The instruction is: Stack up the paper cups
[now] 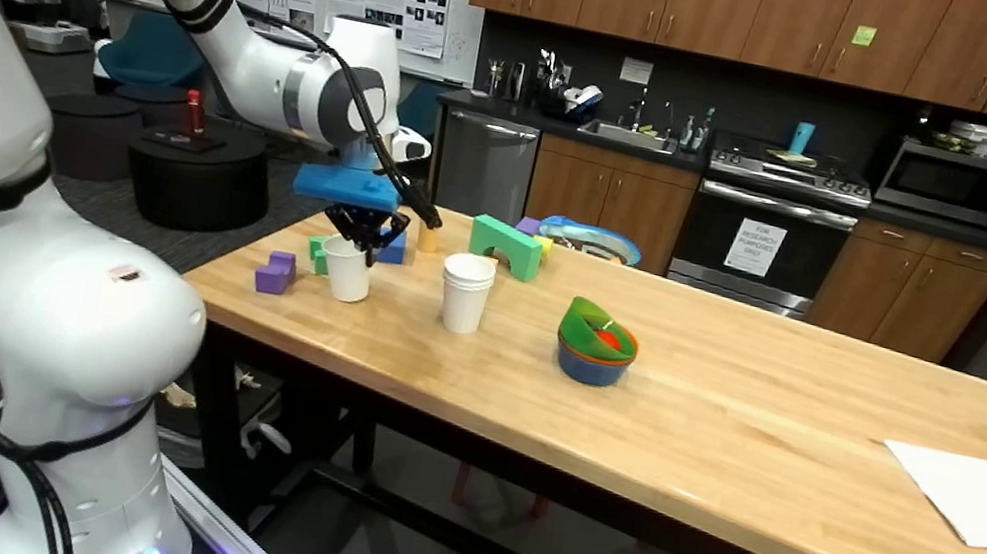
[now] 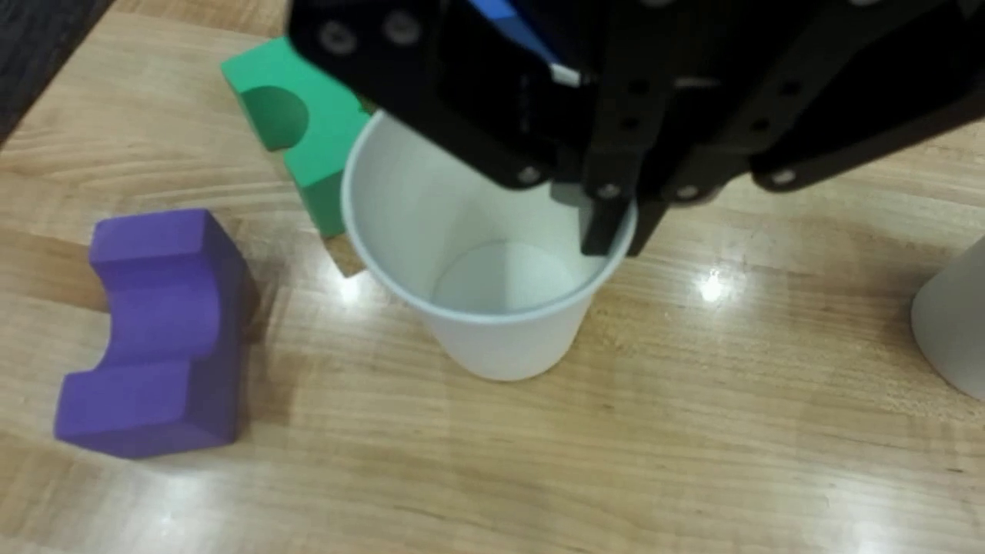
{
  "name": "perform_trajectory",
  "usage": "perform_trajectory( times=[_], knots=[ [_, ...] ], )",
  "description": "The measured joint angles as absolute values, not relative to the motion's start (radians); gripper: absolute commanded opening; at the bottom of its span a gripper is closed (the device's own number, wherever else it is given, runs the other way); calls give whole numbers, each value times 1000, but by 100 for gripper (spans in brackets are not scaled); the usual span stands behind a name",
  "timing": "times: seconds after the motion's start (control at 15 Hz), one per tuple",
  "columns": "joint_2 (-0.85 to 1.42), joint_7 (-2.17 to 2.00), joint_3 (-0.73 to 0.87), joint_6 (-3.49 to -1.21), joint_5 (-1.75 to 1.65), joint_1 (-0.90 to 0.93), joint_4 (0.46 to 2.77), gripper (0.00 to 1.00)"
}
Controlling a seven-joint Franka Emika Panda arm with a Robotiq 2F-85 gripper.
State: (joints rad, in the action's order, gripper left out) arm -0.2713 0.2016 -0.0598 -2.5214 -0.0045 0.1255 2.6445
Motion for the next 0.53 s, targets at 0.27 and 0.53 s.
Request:
perform_trajectory(
  times=[0.27, 0.53],
  knots=[
    [-270, 211, -62, -2501, -4, 126, 2629, 1],
    [-274, 231, -63, -2482, 2, 135, 2604, 1]
  ],
)
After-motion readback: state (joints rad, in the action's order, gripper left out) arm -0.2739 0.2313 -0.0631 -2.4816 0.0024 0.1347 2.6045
